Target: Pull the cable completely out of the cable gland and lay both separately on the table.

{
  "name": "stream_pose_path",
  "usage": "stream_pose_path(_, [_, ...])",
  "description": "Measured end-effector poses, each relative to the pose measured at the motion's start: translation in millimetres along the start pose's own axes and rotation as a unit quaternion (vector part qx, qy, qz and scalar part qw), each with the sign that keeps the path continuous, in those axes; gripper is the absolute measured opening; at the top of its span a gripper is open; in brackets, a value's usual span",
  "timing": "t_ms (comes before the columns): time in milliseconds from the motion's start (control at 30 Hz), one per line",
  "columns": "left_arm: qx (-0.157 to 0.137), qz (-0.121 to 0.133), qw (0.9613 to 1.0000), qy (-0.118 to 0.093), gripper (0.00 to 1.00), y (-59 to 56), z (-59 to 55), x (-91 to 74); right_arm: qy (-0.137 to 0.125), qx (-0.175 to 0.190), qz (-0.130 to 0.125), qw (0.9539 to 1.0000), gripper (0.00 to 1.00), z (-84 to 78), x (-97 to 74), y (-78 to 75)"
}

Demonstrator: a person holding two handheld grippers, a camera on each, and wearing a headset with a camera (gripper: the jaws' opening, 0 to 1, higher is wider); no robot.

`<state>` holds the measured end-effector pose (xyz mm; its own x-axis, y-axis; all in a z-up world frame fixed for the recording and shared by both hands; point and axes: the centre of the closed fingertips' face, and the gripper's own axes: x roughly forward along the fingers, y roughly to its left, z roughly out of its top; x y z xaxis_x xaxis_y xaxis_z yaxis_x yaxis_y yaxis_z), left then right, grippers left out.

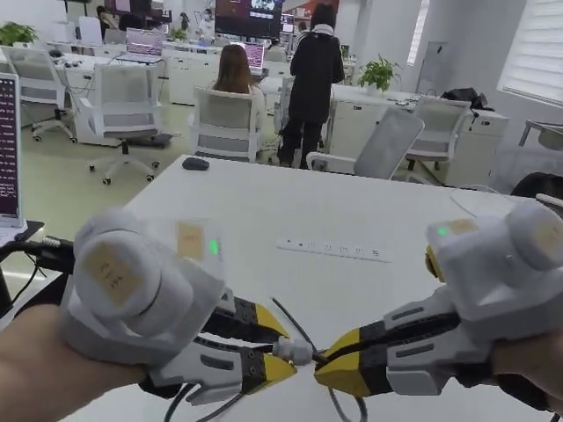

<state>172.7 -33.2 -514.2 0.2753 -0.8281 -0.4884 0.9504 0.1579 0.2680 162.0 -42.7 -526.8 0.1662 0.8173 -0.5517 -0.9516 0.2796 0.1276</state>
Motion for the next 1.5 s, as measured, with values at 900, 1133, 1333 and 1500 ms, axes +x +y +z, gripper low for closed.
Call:
stream_pose_path(900, [0.036, 0.009, 0.9991, 0.023, 0.16, -3.8, 4.5, -1.8, -0.105, 0.115, 0.026, 0.9874, 0.19, 25.6, -12.4, -5.0])
stream_pose_path(1133, [0.047, 0.010, 0.9982, 0.034, 0.16, -6.9, 2.4, -0.7, -0.102, 0.123, 0.032, 0.9866, 0.18, 22.8, -10.6, -2.2])
stream_pose_path(1333, [0.079, 0.019, 0.9954, 0.051, 0.16, -6.4, 1.0, -3.4, -0.114, 0.176, 0.097, 0.9729, 0.19, 21.1, -11.2, 8.7])
stream_pose_path(1500, [0.098, 0.014, 0.9939, 0.048, 0.16, -10.6, 5.6, -2.8, -0.093, 0.180, 0.122, 0.9716, 0.21, 17.0, -7.5, 12.6])
